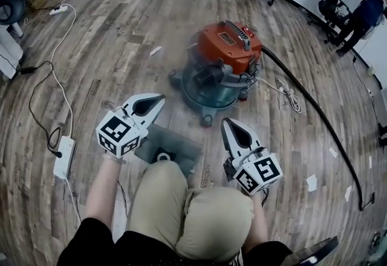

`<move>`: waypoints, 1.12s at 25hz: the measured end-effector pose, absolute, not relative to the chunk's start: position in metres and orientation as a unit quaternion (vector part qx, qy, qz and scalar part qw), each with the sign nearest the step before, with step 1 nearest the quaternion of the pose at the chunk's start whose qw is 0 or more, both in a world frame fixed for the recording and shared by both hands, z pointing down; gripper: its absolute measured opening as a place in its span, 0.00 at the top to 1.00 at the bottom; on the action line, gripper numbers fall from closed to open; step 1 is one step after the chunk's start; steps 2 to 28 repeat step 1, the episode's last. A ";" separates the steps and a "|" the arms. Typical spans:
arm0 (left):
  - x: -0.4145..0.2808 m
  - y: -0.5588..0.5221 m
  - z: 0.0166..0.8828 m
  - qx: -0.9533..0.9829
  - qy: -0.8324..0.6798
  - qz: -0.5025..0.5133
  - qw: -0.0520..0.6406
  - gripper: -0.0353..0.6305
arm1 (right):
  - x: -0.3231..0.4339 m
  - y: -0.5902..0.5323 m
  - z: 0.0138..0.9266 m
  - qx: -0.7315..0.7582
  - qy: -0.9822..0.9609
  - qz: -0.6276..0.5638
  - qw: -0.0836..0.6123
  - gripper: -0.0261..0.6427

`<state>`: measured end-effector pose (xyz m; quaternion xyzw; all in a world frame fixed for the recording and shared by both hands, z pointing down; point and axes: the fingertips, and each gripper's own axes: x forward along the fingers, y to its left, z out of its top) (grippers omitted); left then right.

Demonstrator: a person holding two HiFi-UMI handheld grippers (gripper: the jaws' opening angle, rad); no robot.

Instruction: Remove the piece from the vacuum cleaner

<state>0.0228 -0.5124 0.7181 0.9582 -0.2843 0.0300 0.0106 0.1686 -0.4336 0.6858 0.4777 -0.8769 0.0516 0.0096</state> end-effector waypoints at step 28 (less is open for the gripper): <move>0.023 -0.512 0.719 0.958 -0.283 0.032 0.010 0.94 | 0.167 -0.434 0.686 0.477 -0.878 0.049 0.013 0.94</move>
